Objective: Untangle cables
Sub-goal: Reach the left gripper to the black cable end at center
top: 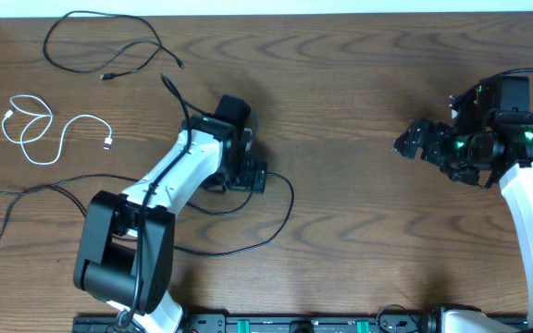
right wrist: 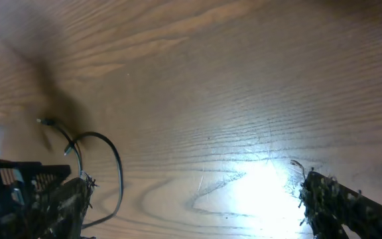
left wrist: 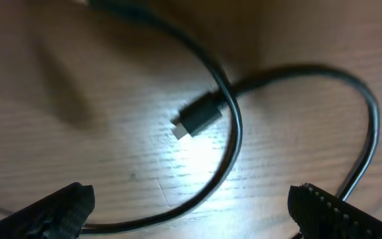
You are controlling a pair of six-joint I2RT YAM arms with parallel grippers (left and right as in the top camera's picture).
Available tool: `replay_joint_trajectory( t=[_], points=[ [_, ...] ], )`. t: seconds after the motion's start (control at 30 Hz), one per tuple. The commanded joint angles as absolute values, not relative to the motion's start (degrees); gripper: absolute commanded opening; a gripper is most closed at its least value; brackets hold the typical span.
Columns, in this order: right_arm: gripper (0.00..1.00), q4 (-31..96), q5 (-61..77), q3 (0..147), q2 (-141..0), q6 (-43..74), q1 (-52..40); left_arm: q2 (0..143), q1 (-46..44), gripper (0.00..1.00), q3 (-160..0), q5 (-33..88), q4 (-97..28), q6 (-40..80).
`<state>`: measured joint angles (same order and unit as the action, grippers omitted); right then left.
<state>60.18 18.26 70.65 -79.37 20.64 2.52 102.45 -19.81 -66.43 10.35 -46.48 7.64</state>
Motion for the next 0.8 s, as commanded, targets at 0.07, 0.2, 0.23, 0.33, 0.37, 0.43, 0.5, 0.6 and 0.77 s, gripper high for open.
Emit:
replay_joint_trajectory(
  t=[0.07,0.2,0.23,0.33,0.37,0.43,0.5,0.6,0.77],
  points=[
    [0.99,60.0,18.6,70.4,-79.4,21.2,2.1,102.8,-22.0,0.98,-63.6,12.4,-43.3,7.0],
    [0.99,60.5,18.6,70.4,-79.4,21.2,2.1,102.8,-23.8,0.98,-60.6,12.4,-39.4,7.1],
    [0.99,60.8,18.6,70.4,-79.4,21.2,2.1,102.8,-24.3,0.99,-59.9,12.4,-38.8,7.1],
    [0.99,61.1,18.6,70.4,-79.4,21.1,2.1,102.8,-25.8,0.98,-58.7,11.9,-37.7,7.1],
    [0.99,61.1,18.6,70.4,-79.4,21.2,2.1,102.8,-26.2,0.98,-58.6,11.5,-37.6,7.1],
    [0.99,61.0,18.6,70.4,-79.4,21.2,2.1,102.8,-26.7,0.96,-58.6,11.3,-37.4,7.0],
    [0.99,61.1,18.6,70.4,-79.4,21.2,2.1,102.8,-27.5,0.95,-58.6,11.4,-37.8,7.1],
    [0.99,61.3,18.6,70.4,-79.4,21.1,2.1,102.8,-29.3,0.95,-58.6,11.3,-39.0,6.9],
    [0.99,60.9,18.6,70.4,-79.4,21.2,2.1,102.8,-33.8,0.95,-58.6,10.4,-38.7,4.1]
  ],
)
